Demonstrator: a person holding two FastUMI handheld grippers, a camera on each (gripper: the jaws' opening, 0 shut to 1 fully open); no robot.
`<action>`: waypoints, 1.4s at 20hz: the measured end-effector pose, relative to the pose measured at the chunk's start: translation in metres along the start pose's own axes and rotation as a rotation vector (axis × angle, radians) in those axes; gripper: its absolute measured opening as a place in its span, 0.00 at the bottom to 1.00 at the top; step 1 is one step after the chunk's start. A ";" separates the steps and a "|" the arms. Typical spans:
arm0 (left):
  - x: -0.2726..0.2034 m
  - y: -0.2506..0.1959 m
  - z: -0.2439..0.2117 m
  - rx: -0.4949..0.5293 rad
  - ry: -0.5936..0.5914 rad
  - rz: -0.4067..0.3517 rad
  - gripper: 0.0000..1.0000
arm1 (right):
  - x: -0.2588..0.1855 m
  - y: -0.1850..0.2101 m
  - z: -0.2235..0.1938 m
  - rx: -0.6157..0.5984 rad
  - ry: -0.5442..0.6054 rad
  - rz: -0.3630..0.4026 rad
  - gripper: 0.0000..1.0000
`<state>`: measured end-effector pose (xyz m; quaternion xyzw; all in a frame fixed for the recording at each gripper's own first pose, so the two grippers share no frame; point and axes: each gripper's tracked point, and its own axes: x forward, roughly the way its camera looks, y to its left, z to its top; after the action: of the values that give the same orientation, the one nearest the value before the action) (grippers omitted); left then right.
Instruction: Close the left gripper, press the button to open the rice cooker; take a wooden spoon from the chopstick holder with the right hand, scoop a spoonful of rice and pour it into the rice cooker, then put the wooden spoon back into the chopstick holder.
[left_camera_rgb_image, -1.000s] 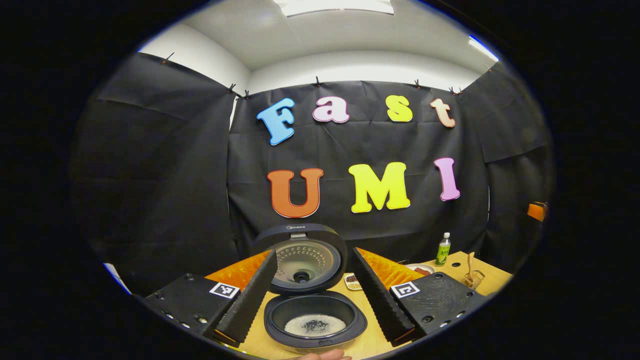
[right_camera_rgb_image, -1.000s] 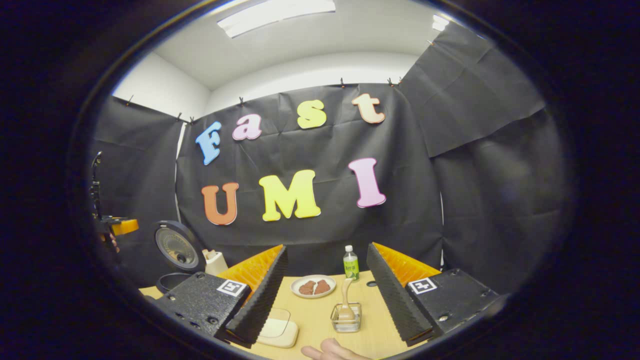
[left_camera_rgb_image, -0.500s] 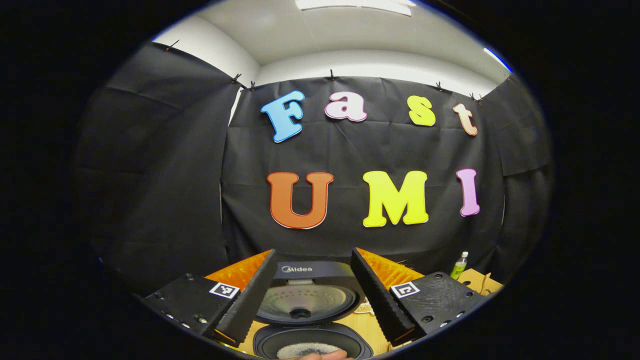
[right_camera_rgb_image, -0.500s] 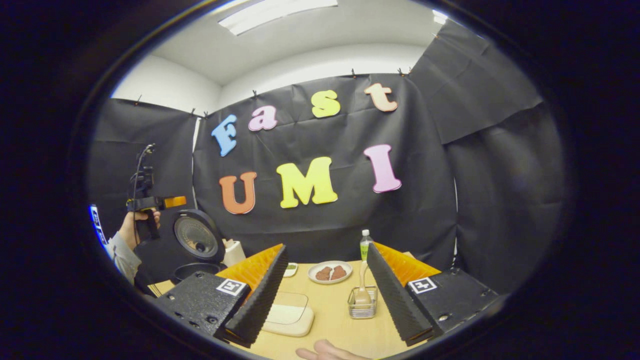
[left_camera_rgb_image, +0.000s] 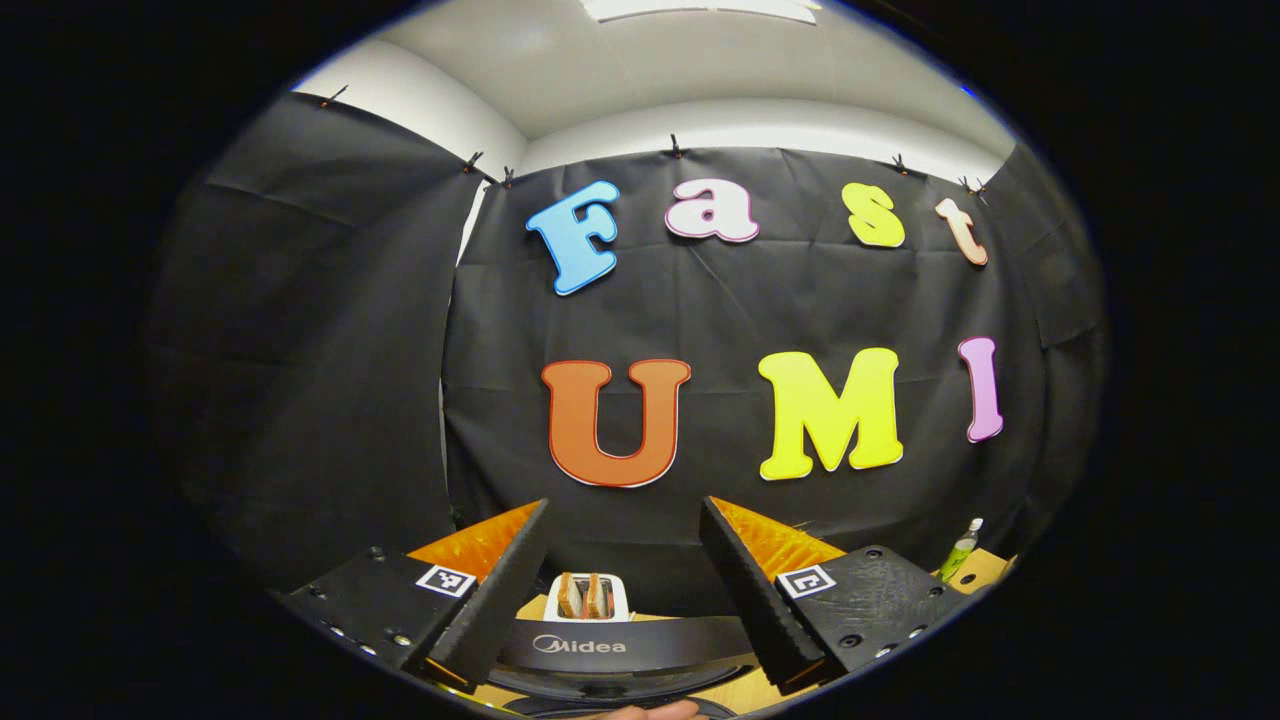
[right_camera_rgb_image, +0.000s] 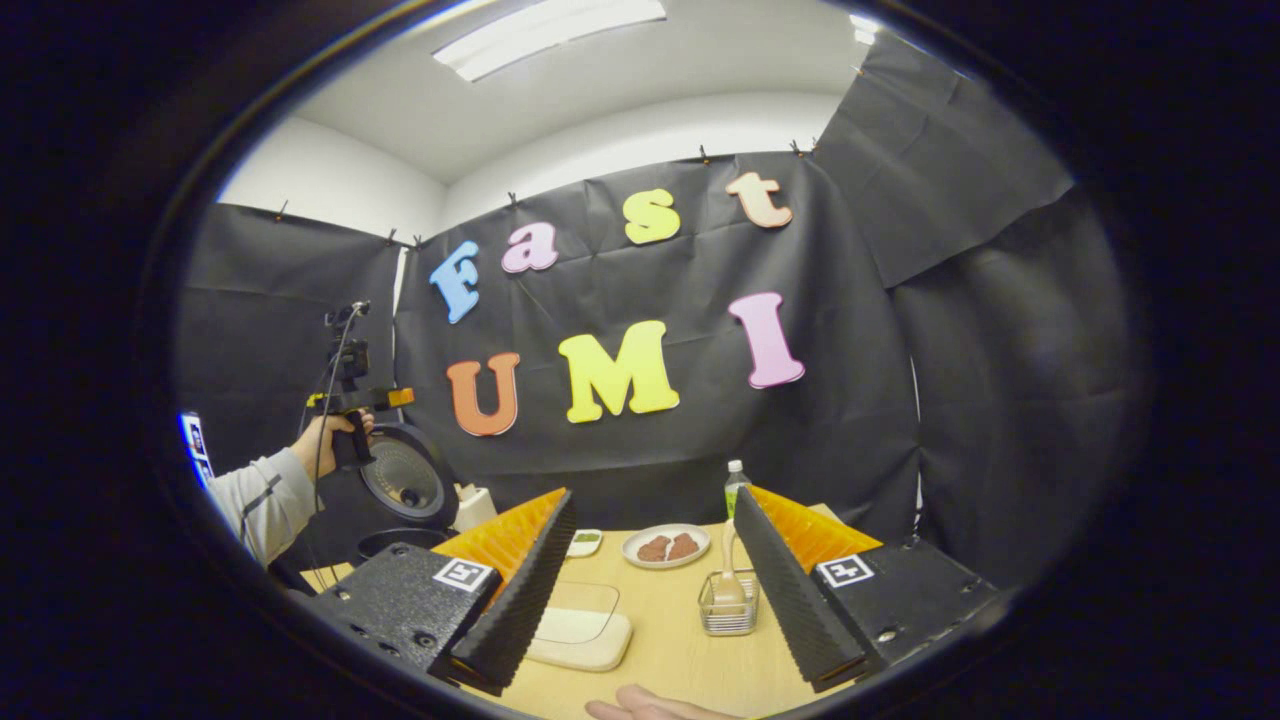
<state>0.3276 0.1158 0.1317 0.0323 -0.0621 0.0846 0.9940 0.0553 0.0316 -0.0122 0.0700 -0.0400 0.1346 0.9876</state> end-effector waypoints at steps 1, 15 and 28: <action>0.004 0.005 -0.009 0.014 0.029 0.013 0.94 | -0.003 0.000 0.001 -0.002 0.000 -0.004 1.00; -0.076 0.009 -0.058 -0.032 0.261 -0.038 1.00 | -0.050 -0.007 -0.001 -0.038 0.043 -0.135 1.00; -0.173 -0.007 -0.168 -0.057 0.504 -0.017 0.99 | -0.106 -0.004 0.014 0.056 0.016 -0.163 1.00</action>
<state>0.1792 0.0935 -0.0572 -0.0174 0.1856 0.0796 0.9792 -0.0459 -0.0021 -0.0092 0.0997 -0.0223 0.0553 0.9932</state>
